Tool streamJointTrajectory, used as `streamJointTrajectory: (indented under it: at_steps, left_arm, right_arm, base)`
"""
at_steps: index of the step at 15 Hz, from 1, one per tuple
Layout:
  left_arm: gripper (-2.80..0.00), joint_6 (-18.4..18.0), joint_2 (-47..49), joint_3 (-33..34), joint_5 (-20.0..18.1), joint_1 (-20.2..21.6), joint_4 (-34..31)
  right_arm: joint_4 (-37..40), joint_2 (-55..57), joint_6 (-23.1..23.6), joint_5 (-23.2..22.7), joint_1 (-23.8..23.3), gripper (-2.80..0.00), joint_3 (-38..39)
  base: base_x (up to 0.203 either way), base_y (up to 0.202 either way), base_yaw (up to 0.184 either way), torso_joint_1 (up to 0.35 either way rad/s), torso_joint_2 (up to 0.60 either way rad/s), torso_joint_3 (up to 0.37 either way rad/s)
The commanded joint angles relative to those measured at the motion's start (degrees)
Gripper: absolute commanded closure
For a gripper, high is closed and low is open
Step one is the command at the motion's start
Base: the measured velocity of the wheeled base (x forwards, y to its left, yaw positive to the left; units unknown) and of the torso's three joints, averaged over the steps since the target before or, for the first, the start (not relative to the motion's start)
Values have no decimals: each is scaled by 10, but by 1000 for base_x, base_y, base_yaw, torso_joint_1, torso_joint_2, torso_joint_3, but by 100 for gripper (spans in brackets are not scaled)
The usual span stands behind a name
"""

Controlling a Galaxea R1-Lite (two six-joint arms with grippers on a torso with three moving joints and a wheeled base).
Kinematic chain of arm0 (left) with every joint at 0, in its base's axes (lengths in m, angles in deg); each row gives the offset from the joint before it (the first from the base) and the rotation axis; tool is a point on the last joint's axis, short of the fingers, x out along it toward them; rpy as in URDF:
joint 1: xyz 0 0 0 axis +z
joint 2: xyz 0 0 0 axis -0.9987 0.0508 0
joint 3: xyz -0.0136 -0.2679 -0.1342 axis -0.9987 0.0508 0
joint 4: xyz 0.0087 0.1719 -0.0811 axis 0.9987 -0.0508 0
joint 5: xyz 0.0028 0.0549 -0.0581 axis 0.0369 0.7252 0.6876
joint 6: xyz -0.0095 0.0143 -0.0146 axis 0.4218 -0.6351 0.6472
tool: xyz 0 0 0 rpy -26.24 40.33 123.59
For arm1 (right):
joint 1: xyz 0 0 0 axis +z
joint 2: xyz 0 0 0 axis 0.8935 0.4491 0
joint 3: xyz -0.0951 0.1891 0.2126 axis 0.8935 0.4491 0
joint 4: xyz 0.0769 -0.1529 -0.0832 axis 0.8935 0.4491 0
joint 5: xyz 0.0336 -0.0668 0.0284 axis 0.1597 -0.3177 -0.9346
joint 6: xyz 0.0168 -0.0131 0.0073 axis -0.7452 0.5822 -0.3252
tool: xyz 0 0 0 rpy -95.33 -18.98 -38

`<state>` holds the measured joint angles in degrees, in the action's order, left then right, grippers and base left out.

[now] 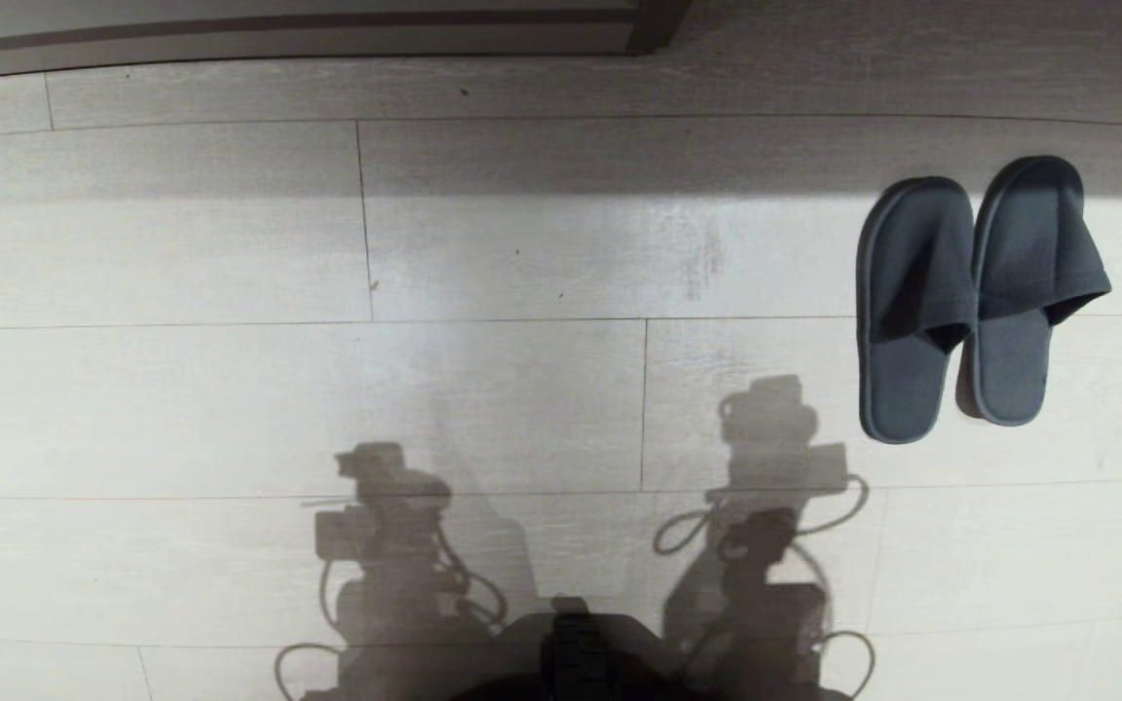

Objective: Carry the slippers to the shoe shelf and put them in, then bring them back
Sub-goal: Pick up the slippers on the floor

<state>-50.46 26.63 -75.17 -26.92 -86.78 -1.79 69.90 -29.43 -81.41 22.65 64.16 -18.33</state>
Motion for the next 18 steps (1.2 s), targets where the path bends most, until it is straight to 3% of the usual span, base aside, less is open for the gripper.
streamJointTrajectory:
  at_steps: [1,6,9,10,18]
  left_arm:
    - [0,0,0,0,0,0,0]
    - [0,0,0,0,0,0,0]
    - [0,0,0,0,0,0,0]
    - [0,-1,0,0,0,0,0]
    - [0,-2,0,0,0,0,0]
  right_arm:
    - [-34,149,3,-1,1,0,-39]
    - [-258,442,36,17,-4,0,-69]
    - [-363,562,54,38,-6,0,-89]
    - [-389,588,57,42,-6,-280,-96]
    - [-605,733,100,53,-23,-280,-124]
  base:
    - [0,0,0,0,0,0]
    - [0,0,0,0,0,0]
    - [0,0,0,0,0,0]
    - [0,0,0,0,0,0]
    - [0,0,0,0,0,0]
